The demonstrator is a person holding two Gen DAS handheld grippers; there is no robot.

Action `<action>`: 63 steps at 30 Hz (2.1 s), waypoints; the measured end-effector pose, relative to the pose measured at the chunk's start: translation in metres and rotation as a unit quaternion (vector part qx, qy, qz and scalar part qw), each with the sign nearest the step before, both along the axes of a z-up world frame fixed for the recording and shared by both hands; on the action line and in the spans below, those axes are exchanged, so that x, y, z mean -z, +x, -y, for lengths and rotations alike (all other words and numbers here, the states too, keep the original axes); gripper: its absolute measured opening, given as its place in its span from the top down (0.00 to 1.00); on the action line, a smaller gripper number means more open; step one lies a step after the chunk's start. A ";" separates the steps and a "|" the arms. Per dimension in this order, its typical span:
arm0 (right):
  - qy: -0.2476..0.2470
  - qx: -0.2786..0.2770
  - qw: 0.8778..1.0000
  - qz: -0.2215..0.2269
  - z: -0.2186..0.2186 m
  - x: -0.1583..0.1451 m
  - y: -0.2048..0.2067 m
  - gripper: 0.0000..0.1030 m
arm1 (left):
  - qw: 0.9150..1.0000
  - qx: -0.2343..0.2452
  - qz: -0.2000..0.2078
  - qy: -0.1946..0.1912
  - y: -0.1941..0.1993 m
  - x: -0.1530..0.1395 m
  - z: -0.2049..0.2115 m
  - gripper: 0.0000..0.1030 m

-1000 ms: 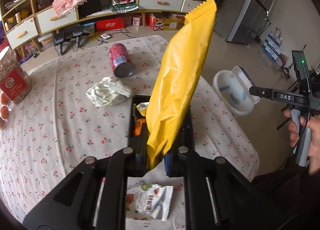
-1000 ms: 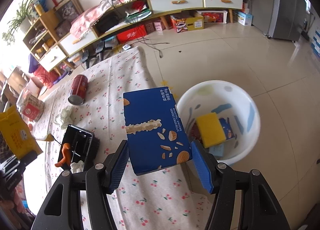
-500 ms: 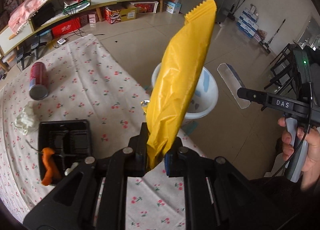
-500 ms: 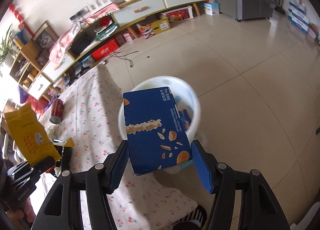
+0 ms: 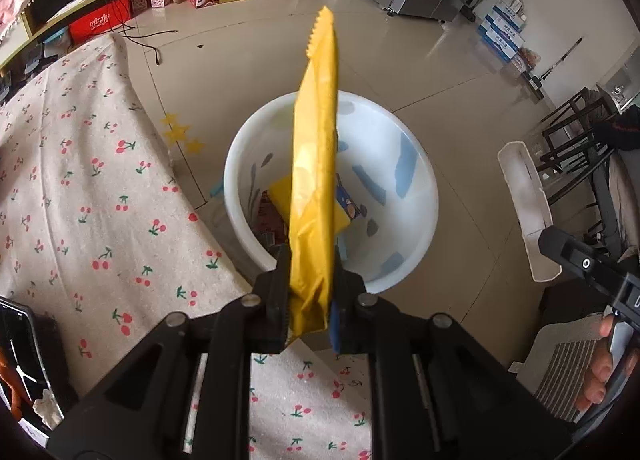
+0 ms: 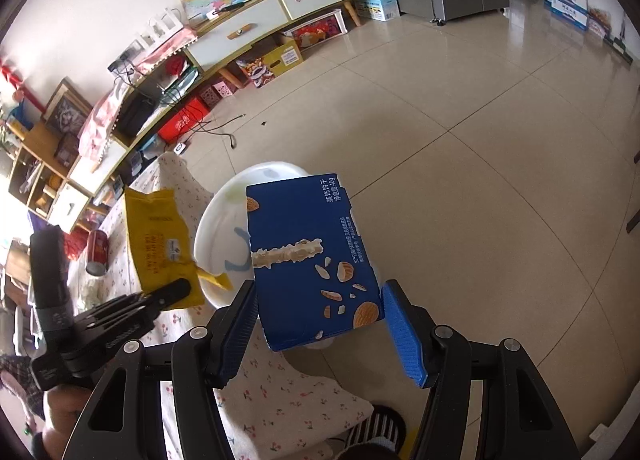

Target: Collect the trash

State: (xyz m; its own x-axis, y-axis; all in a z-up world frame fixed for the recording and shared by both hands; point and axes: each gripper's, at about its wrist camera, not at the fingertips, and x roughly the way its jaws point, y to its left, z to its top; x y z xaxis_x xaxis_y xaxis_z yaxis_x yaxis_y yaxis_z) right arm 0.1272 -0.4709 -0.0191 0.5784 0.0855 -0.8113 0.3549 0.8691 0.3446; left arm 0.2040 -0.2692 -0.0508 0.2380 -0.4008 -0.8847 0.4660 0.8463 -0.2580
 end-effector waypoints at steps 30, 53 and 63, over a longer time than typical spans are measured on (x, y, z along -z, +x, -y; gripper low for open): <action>-0.030 -0.013 0.999 -0.042 -0.042 0.019 0.062 0.38 | 0.992 -0.096 0.074 0.030 -0.031 -0.057 -0.195 0.18; -0.089 -0.054 0.993 -0.053 -0.092 0.008 0.060 0.25 | 0.988 -0.145 0.057 0.016 -0.055 -0.028 -0.301 0.18; -0.087 -0.105 0.990 -0.042 -0.141 -0.001 0.048 0.25 | 0.993 -0.093 0.073 0.000 -0.052 -0.023 -0.281 0.57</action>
